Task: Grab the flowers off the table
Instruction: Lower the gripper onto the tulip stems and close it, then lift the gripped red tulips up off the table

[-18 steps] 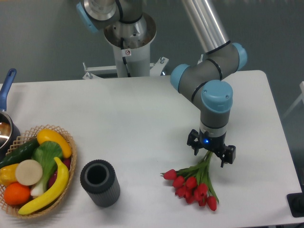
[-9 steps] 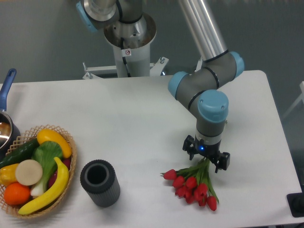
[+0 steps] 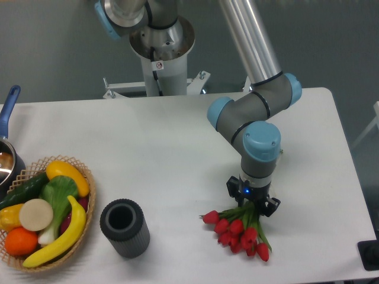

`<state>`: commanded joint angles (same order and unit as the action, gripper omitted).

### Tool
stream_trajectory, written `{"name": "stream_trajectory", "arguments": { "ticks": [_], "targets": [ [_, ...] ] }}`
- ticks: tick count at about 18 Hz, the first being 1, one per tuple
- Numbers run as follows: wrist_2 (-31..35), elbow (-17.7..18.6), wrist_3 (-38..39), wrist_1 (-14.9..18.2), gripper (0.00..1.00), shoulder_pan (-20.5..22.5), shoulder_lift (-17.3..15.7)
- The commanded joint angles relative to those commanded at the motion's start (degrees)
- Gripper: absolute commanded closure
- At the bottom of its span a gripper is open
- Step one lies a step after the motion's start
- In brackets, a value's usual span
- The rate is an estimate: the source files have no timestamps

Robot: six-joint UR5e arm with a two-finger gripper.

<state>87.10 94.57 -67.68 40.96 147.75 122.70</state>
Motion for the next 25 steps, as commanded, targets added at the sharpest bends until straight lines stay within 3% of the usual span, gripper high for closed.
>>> {"name": "stream_trajectory", "arguments": {
  "ticks": [3,14,22,25],
  "targets": [
    [3.6,0.5,2.5,-0.1,1.00,0.3,-0.4],
    [1.6,-1.6,3.8,1.2,1.00,4.0,-4.5],
    [1.8,-11.6,3.7,15.7,1.00,3.4,-4.0],
    [1.8,-12.6,2.0,17.3,1.00,3.3,-4.0]
  ]
}}
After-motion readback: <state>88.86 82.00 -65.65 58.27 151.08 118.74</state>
